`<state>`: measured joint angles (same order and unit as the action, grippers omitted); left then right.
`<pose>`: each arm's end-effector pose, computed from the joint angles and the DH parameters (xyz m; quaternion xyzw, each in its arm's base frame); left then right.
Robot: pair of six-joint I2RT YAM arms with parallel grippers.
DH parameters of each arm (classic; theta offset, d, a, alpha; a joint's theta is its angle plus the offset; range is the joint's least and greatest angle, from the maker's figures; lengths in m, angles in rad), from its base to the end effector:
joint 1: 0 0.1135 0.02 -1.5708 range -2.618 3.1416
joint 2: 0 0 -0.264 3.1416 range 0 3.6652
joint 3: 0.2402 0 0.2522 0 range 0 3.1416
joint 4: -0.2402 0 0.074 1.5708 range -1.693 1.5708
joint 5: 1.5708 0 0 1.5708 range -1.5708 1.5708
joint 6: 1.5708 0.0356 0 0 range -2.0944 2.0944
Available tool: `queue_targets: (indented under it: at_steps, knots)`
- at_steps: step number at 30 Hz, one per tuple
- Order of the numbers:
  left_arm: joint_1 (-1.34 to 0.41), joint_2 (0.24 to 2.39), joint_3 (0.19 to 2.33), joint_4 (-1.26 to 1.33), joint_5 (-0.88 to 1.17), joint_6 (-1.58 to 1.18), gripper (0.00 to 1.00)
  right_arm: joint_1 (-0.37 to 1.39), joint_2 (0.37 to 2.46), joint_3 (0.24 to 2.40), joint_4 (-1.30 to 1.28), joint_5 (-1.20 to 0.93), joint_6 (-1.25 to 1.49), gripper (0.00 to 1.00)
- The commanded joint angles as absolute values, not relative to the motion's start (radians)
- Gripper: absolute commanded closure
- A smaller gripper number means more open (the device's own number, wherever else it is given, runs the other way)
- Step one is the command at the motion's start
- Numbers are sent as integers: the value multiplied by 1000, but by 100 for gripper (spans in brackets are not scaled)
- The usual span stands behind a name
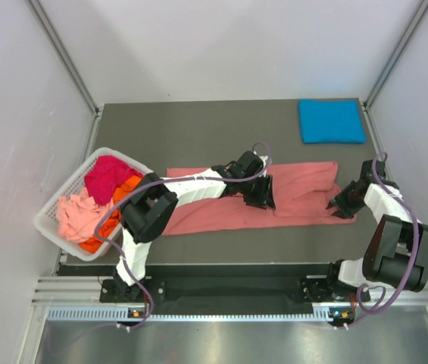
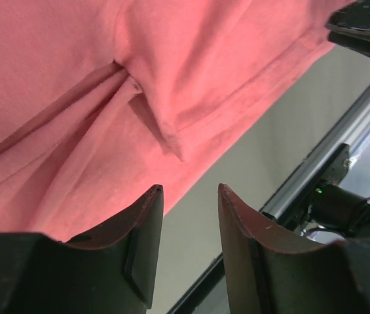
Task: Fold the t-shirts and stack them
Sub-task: Fold the tshirt
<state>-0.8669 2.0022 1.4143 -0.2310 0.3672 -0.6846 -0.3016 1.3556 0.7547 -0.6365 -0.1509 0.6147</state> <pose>0.2755 -0.3443 0.1891 0.1500 0.9046 -0.3740 0.1388 0.2263 -0.0648 0.1792 0.4237 0.8875 0.0992 0.1518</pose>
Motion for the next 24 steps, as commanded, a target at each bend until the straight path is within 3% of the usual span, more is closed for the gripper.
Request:
queue_targets:
  at_steps: [1, 24]
  knots:
    - [-880, 2020, 1424, -173, 342, -710, 56, -288, 1330, 746, -614, -144, 643, 69]
    - [-914, 2092, 1442, -126, 305, -759, 56, -282, 1328, 707, -587, -92, 641, 67]
